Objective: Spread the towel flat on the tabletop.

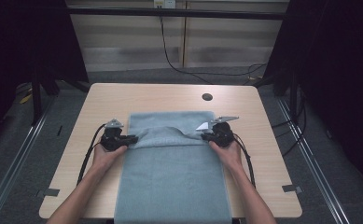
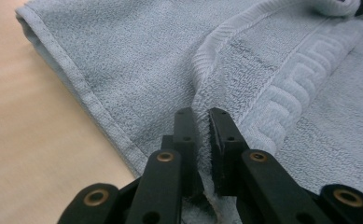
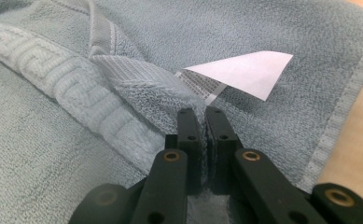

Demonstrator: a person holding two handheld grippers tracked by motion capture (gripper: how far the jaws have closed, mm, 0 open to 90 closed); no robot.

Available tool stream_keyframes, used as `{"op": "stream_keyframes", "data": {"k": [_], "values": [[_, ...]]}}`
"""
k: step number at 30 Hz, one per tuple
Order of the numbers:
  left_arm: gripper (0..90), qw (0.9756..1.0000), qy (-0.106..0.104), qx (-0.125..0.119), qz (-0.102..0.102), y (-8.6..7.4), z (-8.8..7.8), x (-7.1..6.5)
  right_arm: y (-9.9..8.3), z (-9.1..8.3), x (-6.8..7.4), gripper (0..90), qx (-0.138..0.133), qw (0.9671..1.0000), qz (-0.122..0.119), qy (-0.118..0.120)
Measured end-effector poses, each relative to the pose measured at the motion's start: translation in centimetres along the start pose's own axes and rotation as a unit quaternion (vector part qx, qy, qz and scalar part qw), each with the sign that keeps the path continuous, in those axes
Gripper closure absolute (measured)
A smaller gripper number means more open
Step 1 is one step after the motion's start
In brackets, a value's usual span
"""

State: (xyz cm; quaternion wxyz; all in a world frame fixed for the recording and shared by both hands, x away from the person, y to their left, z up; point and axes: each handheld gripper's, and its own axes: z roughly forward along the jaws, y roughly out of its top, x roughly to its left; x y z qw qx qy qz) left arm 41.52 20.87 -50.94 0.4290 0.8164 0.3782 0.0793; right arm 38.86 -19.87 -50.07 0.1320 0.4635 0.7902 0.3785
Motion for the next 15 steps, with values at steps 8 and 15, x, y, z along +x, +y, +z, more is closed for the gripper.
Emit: {"op": "stream_keyframes", "data": {"k": [8, 15], "values": [[82.3, 0.9996, 0.029, -0.003, -0.005, 2.2, 2.2, 1.9, 2.4, 2.1, -1.4, 86.6, 0.002, 0.9991, 0.021, -0.038], [82.4, 0.9994, 0.026, -0.006, -0.021, 2.4, 1.1, 1.2, 2.0, 1.3, -1.5, 86.5, -0.002, 0.999, 0.039, -0.023]]}}
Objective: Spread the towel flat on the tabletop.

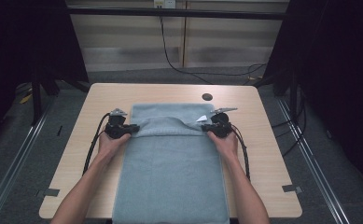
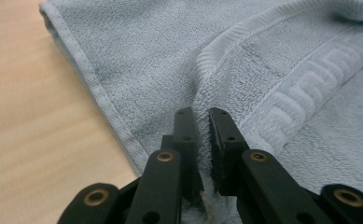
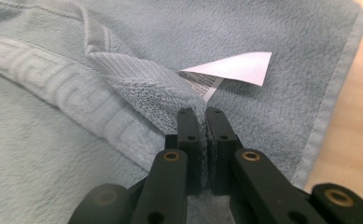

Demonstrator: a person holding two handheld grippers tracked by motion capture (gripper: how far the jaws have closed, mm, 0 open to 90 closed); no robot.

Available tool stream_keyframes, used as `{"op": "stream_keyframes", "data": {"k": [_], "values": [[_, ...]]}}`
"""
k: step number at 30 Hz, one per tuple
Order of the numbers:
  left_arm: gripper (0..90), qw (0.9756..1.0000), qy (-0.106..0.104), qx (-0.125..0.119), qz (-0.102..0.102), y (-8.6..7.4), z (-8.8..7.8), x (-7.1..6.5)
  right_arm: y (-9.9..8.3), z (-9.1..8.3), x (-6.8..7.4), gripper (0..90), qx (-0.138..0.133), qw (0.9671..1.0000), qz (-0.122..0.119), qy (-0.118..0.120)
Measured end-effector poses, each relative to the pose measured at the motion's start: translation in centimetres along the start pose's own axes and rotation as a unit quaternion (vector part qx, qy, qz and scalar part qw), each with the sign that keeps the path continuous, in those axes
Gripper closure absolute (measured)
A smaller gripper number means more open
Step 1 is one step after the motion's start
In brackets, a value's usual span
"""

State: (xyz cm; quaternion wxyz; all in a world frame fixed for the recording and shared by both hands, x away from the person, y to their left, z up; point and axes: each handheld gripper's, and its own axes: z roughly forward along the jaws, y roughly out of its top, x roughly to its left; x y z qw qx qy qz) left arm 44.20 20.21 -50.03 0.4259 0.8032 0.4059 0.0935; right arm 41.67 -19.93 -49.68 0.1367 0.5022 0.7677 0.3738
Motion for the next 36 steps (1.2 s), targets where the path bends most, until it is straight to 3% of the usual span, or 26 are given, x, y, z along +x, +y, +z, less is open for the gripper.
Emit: {"op": "stream_keyframes", "data": {"k": [4, 10, 14, 18, 24, 29, 31, 33, 36], "values": [[82.7, 0.999, -0.021, -0.037, 0.008, 0.6, -2.7, -0.8, -0.2, -1.8, 0.2, 86.5, -0.031, 0.9994, -0.004, 0.016], [82.7, 0.9956, -0.035, -0.086, 0.011, 2.3, -6.2, -1.8, 2.2, -6.3, 0.6, 86.5, -0.103, 0.9943, -0.002, 0.027], [82.7, 0.9927, -0.037, -0.114, 0.018, 3.9, -8.6, -2.5, 3.9, -9.9, 1.7, 86.5, -0.157, 0.9868, -0.014, 0.04], [82.8, 0.9882, -0.043, -0.143, 0.032, 5.1, -11.2, -3.5, 5.2, -13.1, 3.1, 86.6, -0.184, 0.9811, -0.037, 0.047], [82.7, 0.9834, -0.047, -0.168, 0.049, 5.8, -14.6, -5.1, 5.6, -16.2, 4.6, 86.5, -0.2, 0.9764, -0.061, 0.053], [82.7, 0.9785, -0.059, -0.186, 0.067, 5.4, -17.2, -6.6, 5.1, -18.6, 6.1, 86.5, -0.206, 0.9727, -0.087, 0.062], [82.7, 0.9785, -0.07, -0.181, 0.071, 4.5, -17.5, -7.1, 4.4, -19.1, 6.5, 86.5, -0.205, 0.972, -0.091, 0.07], [82.7, 0.9803, -0.077, -0.168, 0.071, 3.3, -17.3, -7.5, 3.3, -19.2, 7.0, 86.5, -0.2, 0.9721, -0.097, 0.077], [82.7, 0.9825, -0.09, -0.145, 0.075, 1.2, -16.7, -8.2, 1.3, -19.0, 7.5, 86.5, -0.178, 0.9752, -0.103, 0.081]]}}
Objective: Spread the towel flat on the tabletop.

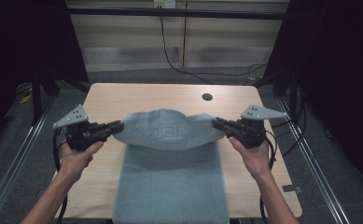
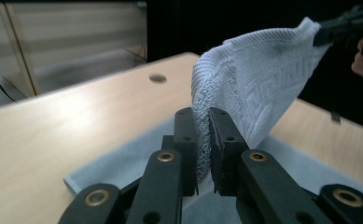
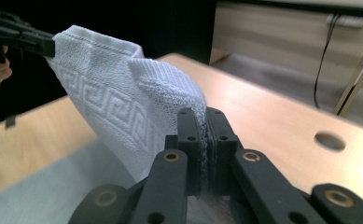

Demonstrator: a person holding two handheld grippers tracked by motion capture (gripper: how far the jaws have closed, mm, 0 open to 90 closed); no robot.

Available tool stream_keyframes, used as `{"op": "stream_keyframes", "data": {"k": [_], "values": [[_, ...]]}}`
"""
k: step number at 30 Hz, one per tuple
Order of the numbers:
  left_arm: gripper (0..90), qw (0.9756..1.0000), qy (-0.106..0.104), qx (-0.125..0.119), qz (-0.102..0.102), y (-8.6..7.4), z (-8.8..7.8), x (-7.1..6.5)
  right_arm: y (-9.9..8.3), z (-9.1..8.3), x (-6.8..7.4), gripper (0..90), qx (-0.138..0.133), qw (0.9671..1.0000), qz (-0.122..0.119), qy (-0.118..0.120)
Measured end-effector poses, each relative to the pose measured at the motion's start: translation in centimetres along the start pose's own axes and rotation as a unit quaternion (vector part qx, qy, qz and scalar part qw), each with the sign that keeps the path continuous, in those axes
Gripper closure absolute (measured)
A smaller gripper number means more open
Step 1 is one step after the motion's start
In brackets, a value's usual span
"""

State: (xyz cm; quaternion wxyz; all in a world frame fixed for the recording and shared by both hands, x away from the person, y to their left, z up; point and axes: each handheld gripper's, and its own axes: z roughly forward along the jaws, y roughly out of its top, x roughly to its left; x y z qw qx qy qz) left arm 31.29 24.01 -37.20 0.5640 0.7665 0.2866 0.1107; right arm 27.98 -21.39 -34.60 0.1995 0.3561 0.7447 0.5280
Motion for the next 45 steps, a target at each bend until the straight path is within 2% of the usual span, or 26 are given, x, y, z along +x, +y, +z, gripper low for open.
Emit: {"op": "stream_keyframes", "data": {"k": [4, 8, 13, 16, 18, 21, 25, 27, 28, 30, 34, 36, 39, 41, 44, 45], "values": [[82.6, 0.9997, -0.018, 0.017, -0.005, -2.8, 0.0, -1.0, -3.0, -0.3, 1.1, 86.3, 0.033, 0.9994, 0.003, 0.008], [82.5, 0.9987, -0.029, 0.037, -0.02, -5.5, -0.3, -1.4, -6.1, -1.1, 1.7, 85.9, 0.04, 0.9987, 0.024, 0.022], [81.8, 0.9962, -0.041, 0.075, -0.018, -8.9, -0.7, -2.5, -9.9, -1.6, 2.8, 84.6, 0.091, 0.9945, 0.036, 0.037], [81.6, 0.9939, -0.05, 0.092, -0.034, -10.9, -0.5, -2.9, -11.7, -1.9, 3.5, 83.3, 0.121, 0.9913, 0.027, 0.043], [81.5, 0.9923, -0.054, 0.105, -0.037, -11.7, -0.6, -3.3, -12.4, -2.1, 3.8, 83.1, 0.13, 0.99, 0.033, 0.045], [81.1, 0.9918, -0.057, 0.111, -0.03, -12.1, -1.3, -3.9, -13.2, -2.5, 4.1, 81.4, 0.138, 0.9888, 0.036, 0.045], [79.4, 0.9894, -0.062, 0.128, -0.03, -13.1, -1.8, -4.7, -14.6, -3.2, 5.0, 78.1, 0.148, 0.9868, 0.043, 0.051], [77.6, 0.989, -0.059, 0.133, -0.029, -13.2, -2.1, -5.0, -15.4, -3.7, 5.5, 75.0, 0.153, 0.9858, 0.048, 0.05], [77.5, 0.9892, -0.059, 0.13, -0.036, -13.2, -2.4, -5.1, -15.7, -4.0, 5.7, 72.5, 0.151, 0.9858, 0.053, 0.051], [76.6, 0.9896, -0.068, 0.122, -0.034, -13.3, -2.9, -5.4, -16.3, -4.5, 5.9, 71.5, 0.153, 0.9848, 0.061, 0.056], [71.6, 0.9898, -0.07, 0.118, -0.036, -13.2, -3.1, -5.7, -16.2, -5.6, 6.0, 66.6, 0.138, 0.9865, 0.068, 0.057], [68.5, 0.9905, -0.065, 0.115, -0.038, -12.8, -2.6, -5.3, -15.9, -5.7, 5.8, 62.9, 0.133, 0.9873, 0.068, 0.054], [62.5, 0.9906, -0.06, 0.117, -0.038, -12.0, -1.1, -4.1, -15.1, -4.8, 4.8, 60.3, 0.129, 0.9882, 0.065, 0.05], [59.6, 0.9902, -0.053, 0.119, -0.05, -11.4, 0.4, -2.8, -14.3, -3.7, 4.0, 58.1, 0.127, 0.9889, 0.061, 0.049], [56.0, 0.9896, -0.036, 0.128, -0.055, -10.4, 2.5, -0.6, -13.0, -1.7, 2.5, 56.8, 0.126, 0.9889, 0.059, 0.054], [54.8, 0.9901, -0.022, 0.127, -0.055, -10.1, 3.2, 0.2, -12.5, -0.9, 1.9, 56.2, 0.129, 0.9888, 0.055, 0.051]]}}
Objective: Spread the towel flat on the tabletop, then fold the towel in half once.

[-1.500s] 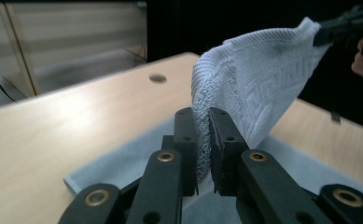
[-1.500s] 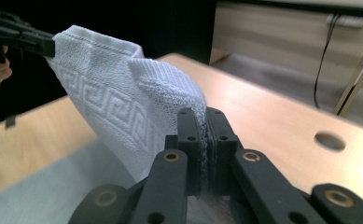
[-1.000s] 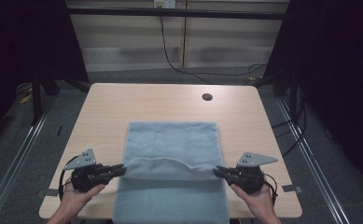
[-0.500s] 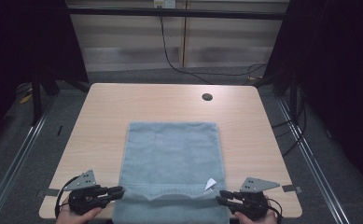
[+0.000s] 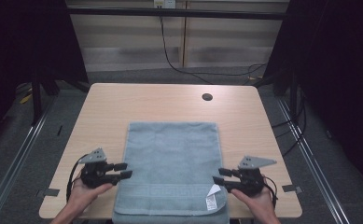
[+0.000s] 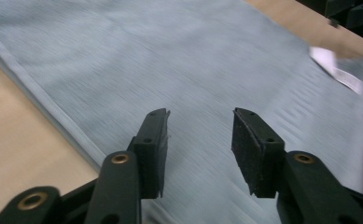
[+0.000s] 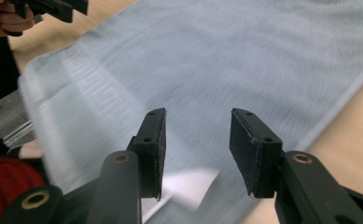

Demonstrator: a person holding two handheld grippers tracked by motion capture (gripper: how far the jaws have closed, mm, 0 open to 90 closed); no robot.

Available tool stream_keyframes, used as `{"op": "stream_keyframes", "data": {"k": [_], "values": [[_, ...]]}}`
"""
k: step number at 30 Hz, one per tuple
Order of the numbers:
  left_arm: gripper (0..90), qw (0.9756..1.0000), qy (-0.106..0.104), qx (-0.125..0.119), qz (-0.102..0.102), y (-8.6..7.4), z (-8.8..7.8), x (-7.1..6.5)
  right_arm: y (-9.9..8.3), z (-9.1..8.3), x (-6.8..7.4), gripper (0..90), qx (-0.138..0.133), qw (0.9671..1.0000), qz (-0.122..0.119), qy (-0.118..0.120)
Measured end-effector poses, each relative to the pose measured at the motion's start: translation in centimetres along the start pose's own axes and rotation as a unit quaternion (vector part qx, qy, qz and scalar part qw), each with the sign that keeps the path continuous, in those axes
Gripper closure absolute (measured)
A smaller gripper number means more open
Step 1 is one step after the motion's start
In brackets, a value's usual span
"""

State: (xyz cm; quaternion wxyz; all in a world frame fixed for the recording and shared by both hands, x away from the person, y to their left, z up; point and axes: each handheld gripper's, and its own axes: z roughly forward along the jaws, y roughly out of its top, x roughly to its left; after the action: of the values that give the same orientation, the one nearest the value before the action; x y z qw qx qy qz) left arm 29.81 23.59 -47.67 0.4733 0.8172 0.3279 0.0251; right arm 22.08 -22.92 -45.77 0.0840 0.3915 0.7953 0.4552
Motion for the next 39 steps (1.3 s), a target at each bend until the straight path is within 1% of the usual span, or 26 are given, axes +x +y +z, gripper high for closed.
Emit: {"op": "stream_keyframes", "data": {"k": [1, 2, 3, 4, 5, 6, 7, 8, 9, 11, 12, 13, 14, 16, 17, 19, 20, 22, 23, 24, 28, 30, 33, 34, 37, 39], "values": [[54.5, 1.0, 0.007, 0.002, -0.002, 0.5, 0.5, 0.7, 0.6, 0.6, -0.6, 55.6, -0.001, 1.0, 0.001, -0.004], [54.5, 1.0, 0.007, 0.004, -0.004, 1.0, 1.0, 1.4, 1.2, 1.2, -1.3, 55.6, -0.004, 1.0, 0.004, 0.0], [54.6, 0.9999, 0.013, -0.001, -0.005, 1.4, 1.4, 2.0, 1.8, 1.9, -1.8, 55.5, -0.002, 1.0, 0.002, -0.003], [54.7, 0.9998, 0.02, 0.001, -0.008, 1.9, 1.8, 2.6, 2.3, 2.6, -2.4, 55.2, -0.001, 0.9999, -0.001, -0.011], [55.4, 0.9997, 0.019, -0.007, -0.014, 2.2, 2.2, 3.2, 2.8, 3.2, -3.0, 55.3, -0.001, 0.9999, 0.004, -0.01], [56.6, 0.9996, 0.021, -0.002, -0.017, 2.5, 2.7, 3.7, 3.3, 3.9, -3.6, 55.4, 0.0, 0.9999, 0.006, -0.009], [58.2, 0.9996, 0.026, 0.001, -0.013, 2.7, 3.2, 4.0, 3.7, 4.7, -4.1, 55.7, 0.002, 0.9999, 0.002, -0.017], [63.6, 0.9996, 0.024, 0.003, -0.015, 2.8, 3.6, 4.3, 4.0, 5.4, -4.6, 55.9, 0.008, 0.9998, 0.003, -0.02], [63.6, 0.9994, 0.028, 0.012, -0.02, 3.0, 4.1, 4.6, 4.3, 6.2, -5.1, 55.9, 0.016, 0.9997, 0.006, -0.018], [63.5, 0.9989, 0.042, 0.011, -0.018, 2.7, 5.0, 4.7, 4.5, 7.6, -5.8, 55.8, 0.021, 0.9994, 0.003, -0.026], [63.8, 0.999, 0.035, 0.024, -0.017, 2.5, 5.4, 4.7, 4.4, 8.1, -6.1, 55.5, 0.027, 0.9992, 0.008, -0.028], [63.5, 0.9987, 0.036, 0.036, -0.01, 2.3, 5.7, 4.6, 4.3, 8.6, -6.4, 55.2, 0.033, 0.999, 0.013, -0.028], [63.2, 0.9985, 0.04, 0.039, -0.002, 2.1, 5.9, 4.5, 4.0, 9.1, -6.4, 55.3, 0.042, 0.9986, 0.011, -0.029], [63.4, 0.9986, 0.039, 0.036, 0.001, 1.8, 5.8, 4.4, 3.4, 9.8, -6.3, 54.9, 0.066, 0.9971, 0.004, -0.037], [63.6, 0.9986, 0.038, 0.037, 0.003, 1.7, 5.6, 4.2, 3.2, 9.8, -6.1, 54.8, 0.062, 0.9973, -0.003, -0.039], [63.8, 0.9987, 0.034, 0.037, 0.008, 1.2, 5.3, 3.9, 2.9, 9.6, -5.7, 54.9, 0.063, 0.9972, -0.004, -0.039], [63.8, 0.9987, 0.032, 0.037, 0.009, 1.0, 5.1, 3.5, 2.7, 9.4, -5.5, 55.0, 0.066, 0.997, -0.01, -0.041], [64.0, 0.9983, 0.03, 0.045, 0.021, 0.6, 4.7, 2.7, 2.4, 9.0, -4.9, 55.2, 0.068, 0.9969, -0.006, -0.038], [64.0, 0.9983, 0.029, 0.045, 0.022, 0.3, 4.5, 2.4, 2.2, 8.8, -4.7, 55.3, 0.072, 0.9968, -0.008, -0.036], [64.0, 0.9986, 0.026, 0.042, 0.019, 0.1, 4.4, 2.1, 2.1, 8.6, -4.4, 55.3, 0.075, 0.9965, -0.01, -0.036], [64.0, 0.9987, 0.016, 0.043, 0.023, -0.6, 3.9, 1.1, 1.2, 7.8, -3.7, 55.3, 0.073, 0.9966, -0.017, -0.033], [64.2, 0.9988, 0.011, 0.044, 0.019, -1.0, 3.5, 0.6, 0.8, 7.4, -3.2, 55.3, 0.072, 0.9969, -0.016, -0.03], [64.2, 0.9985, 0.01, 0.047, 0.025, -1.6, 3.0, -0.3, 0.3, 6.8, -2.5, 55.2, 0.075, 0.9968, -0.017, -0.022], [64.2, 0.9987, 0.008, 0.045, 0.022, -1.7, 2.9, -0.5, 0.1, 6.5, -2.2, 55.1, 0.078, 0.9967, -0.015, -0.02], [63.8, 0.9984, -0.004, 0.051, 0.023, -2.1, 2.4, -1.0, -0.4, 6.0, -1.5, 54.9, 0.08, 0.9965, -0.02, -0.015], [63.0, 0.9985, -0.012, 0.05, 0.018, -2.5, 2.1, -1.3, -0.7, 5.7, -1.1, 54.8, 0.081, 0.9965, -0.019, -0.01]]}}
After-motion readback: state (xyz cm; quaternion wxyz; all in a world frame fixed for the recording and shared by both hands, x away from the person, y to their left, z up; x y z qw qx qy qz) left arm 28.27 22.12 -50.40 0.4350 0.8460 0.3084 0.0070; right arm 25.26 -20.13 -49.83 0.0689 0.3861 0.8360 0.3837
